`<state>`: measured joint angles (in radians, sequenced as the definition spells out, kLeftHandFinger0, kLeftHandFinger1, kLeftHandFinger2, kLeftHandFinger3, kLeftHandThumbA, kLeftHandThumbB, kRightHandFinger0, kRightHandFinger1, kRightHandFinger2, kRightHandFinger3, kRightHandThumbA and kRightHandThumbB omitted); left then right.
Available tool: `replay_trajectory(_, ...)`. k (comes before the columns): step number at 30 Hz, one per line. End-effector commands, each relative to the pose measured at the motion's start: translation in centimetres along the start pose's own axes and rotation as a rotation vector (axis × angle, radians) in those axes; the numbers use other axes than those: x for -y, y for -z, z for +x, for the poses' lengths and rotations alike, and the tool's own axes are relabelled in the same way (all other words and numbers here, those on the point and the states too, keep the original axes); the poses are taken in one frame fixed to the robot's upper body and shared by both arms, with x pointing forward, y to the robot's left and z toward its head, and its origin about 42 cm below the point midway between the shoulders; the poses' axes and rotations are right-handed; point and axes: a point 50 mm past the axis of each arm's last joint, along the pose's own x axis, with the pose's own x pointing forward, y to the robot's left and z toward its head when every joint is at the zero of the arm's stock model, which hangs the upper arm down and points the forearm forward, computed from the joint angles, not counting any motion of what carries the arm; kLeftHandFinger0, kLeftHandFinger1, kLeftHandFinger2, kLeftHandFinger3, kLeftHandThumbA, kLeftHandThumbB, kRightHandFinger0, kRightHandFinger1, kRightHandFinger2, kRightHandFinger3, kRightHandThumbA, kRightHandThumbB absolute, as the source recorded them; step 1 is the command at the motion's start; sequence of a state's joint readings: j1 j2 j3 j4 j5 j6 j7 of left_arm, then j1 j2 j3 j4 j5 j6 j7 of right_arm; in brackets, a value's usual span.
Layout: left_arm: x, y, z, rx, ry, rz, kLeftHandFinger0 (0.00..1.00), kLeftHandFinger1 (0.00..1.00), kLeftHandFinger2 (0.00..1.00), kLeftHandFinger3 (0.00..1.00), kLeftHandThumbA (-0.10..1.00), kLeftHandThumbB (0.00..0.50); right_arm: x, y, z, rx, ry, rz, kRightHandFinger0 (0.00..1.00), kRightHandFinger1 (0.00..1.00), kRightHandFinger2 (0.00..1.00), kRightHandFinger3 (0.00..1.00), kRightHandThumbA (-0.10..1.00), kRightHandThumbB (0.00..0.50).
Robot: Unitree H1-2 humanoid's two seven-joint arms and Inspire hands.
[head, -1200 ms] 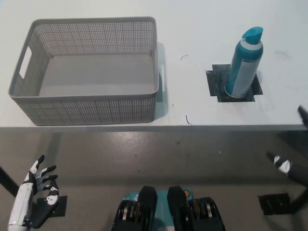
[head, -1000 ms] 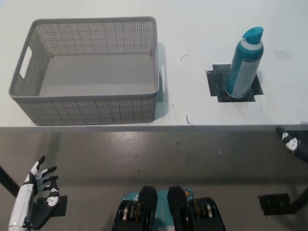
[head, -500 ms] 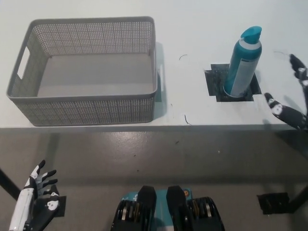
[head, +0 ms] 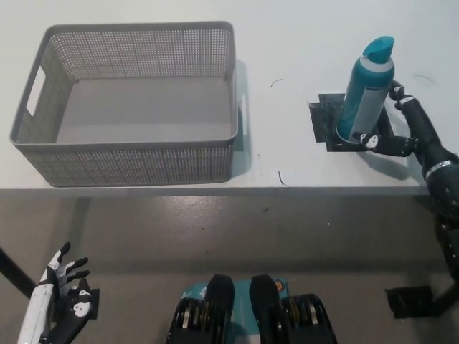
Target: Use the right hand to pick up an air purifying spray and put it inside a container
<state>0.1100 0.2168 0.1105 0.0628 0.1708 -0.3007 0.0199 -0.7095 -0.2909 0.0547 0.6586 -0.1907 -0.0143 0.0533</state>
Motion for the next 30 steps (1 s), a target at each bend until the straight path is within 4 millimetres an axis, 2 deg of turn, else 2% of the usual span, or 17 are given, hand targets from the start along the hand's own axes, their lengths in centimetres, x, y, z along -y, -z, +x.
replay_trajectory(1,-0.7,-0.6,-0.2,0.046,-0.012,0.024,0.62,0.75,0.82,1.00,0.34,0.236,-0.3,-2.3,2.3,0.076,0.011,0.012,1.00,1.00,1.00,1.00,0.84,0.500)
replay_trajectory(5,-0.7,-0.5,-0.2,0.043,-0.011,0.017,0.63,0.75,0.82,1.00,0.33,0.238,-1.2,-1.7,3.0,0.031,0.011,0.022,1.00,1.00,1.00,1.00,0.86,0.500)
replay_trajectory(8,-1.3,-0.3,-0.8,0.039,-0.009,0.034,0.62,0.75,0.82,1.00,0.32,0.227,-2.9,-1.4,3.4,0.010,0.009,0.073,1.00,1.00,1.00,1.00,0.80,0.500)
replay_trajectory(9,-1.4,-0.3,-1.0,0.037,-0.007,0.036,0.62,0.75,0.82,1.00,0.31,0.226,-3.3,-1.4,3.5,0.018,0.031,0.116,1.00,1.00,1.00,1.00,0.74,0.500)
replay_trajectory(10,-1.3,-0.3,-1.0,0.033,-0.006,0.031,0.62,0.75,0.82,1.00,0.30,0.228,-3.8,-2.2,3.8,0.045,0.115,0.223,1.00,1.00,1.00,1.00,0.55,0.500)
replay_trajectory(11,-1.3,-0.2,-1.0,0.032,-0.004,0.025,0.62,0.75,0.82,1.00,0.30,0.232,-4.0,-2.6,4.0,0.058,0.152,0.292,1.00,1.00,1.00,1.00,0.43,0.500)
replay_trajectory(12,-1.3,-0.2,-1.0,0.031,-0.002,0.025,0.62,0.75,0.82,1.00,0.30,0.235,-4.3,-3.2,4.3,0.072,0.192,0.389,1.00,1.00,1.00,1.00,0.23,0.431)
replay_trajectory(13,-1.0,-0.1,-1.3,0.026,0.002,0.022,0.62,0.75,0.82,1.00,0.28,0.245,-4.6,-3.6,4.5,0.080,0.236,0.496,1.00,1.00,1.00,1.00,0.16,0.430)
replay_trajectory(16,-0.6,0.2,-1.9,0.016,0.001,0.020,0.62,0.75,0.80,1.00,0.23,0.246,-5.3,-4.5,4.9,0.091,0.258,0.531,1.00,1.00,1.00,0.96,0.12,0.391)
replay_trajectory(17,-0.7,0.2,-1.9,0.011,-0.001,0.019,0.63,0.76,0.80,1.00,0.22,0.243,-5.6,-5.1,5.2,0.093,0.265,0.551,0.87,0.84,0.78,0.76,0.10,0.376)
replay_trajectory(18,-0.7,0.2,-1.9,0.010,-0.003,0.015,0.63,0.76,0.80,1.00,0.22,0.244,-5.8,-5.5,5.4,0.098,0.271,0.559,0.81,0.77,0.71,0.68,0.09,0.372)
replay_trajectory(19,-0.7,0.2,-1.6,0.013,-0.002,0.013,0.63,0.76,0.80,1.00,0.19,0.235,-5.9,-6.4,5.7,0.109,0.299,0.557,0.73,0.65,0.59,0.54,0.02,0.344)
replay_trajectory(20,-0.6,0.2,-1.6,0.010,0.000,0.012,0.64,0.77,0.80,1.00,0.18,0.237,-6.0,-6.7,5.8,0.108,0.314,0.562,0.72,0.62,0.56,0.51,0.01,0.341)
replay_trajectory(22,-0.4,0.1,-1.4,0.007,0.008,0.014,0.65,0.77,0.81,1.00,0.14,0.229,-6.1,-7.8,6.1,0.098,0.338,0.704,0.71,0.63,0.57,0.51,-0.08,0.291)
replay_trajectory(23,-0.2,0.2,-1.6,-0.001,0.012,0.013,0.65,0.77,0.81,1.00,0.14,0.231,-6.2,-7.7,6.0,0.090,0.351,0.727,0.69,0.62,0.56,0.51,-0.08,0.292)
replay_trajectory(26,-0.5,0.0,-1.9,-0.004,0.017,0.015,0.63,0.77,0.82,1.00,0.08,0.234,-6.4,-7.7,5.7,0.088,0.400,0.662,0.66,0.63,0.59,0.55,-0.06,0.267)
replay_trajectory(30,-0.7,0.0,-2.4,-0.013,0.023,0.015,0.62,0.77,0.83,1.00,0.05,0.240,-6.5,-6.6,4.6,0.060,0.413,0.658,0.74,0.67,0.66,0.59,-0.10,0.246)
